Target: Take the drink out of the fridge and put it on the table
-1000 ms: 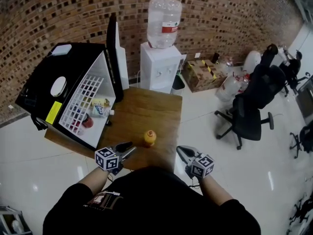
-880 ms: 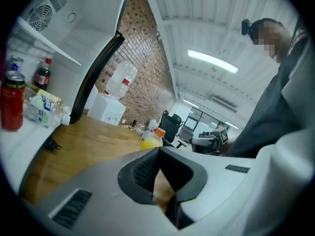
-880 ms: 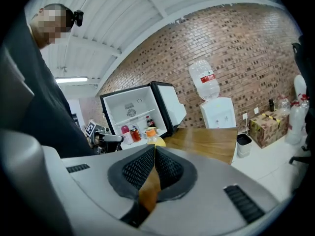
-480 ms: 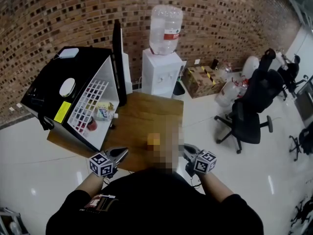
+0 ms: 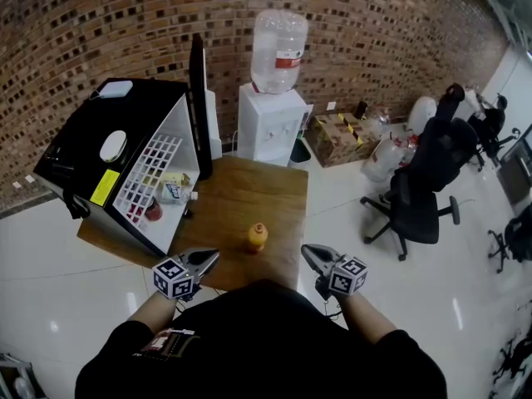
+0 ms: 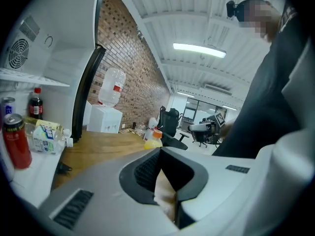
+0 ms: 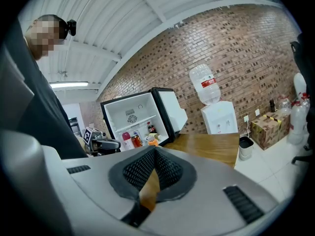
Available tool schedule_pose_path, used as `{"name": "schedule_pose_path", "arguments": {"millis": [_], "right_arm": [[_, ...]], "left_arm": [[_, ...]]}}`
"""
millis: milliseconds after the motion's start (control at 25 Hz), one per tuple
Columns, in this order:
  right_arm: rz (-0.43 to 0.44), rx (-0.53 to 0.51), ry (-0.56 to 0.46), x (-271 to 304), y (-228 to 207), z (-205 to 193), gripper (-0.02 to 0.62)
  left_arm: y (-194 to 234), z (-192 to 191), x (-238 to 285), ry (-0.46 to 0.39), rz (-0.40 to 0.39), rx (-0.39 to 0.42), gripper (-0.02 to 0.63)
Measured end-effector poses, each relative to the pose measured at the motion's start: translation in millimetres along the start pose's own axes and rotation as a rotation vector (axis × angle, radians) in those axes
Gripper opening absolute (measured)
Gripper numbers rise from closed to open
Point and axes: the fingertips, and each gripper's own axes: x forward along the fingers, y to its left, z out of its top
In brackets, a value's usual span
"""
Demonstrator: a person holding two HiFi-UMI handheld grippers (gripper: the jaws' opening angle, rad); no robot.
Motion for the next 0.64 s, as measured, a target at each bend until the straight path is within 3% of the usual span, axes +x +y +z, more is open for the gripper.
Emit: {"name": "schedule_pose_path", "arguments": {"millis": [640], "right_arm": [[-0.003, -0.015, 0.022, -6.6, -1.5, -8.3, 0.009]], "left_arm": [[-7.8, -5.6, 1.4, 0.015, -0.016, -0.020, 0.000]]}}
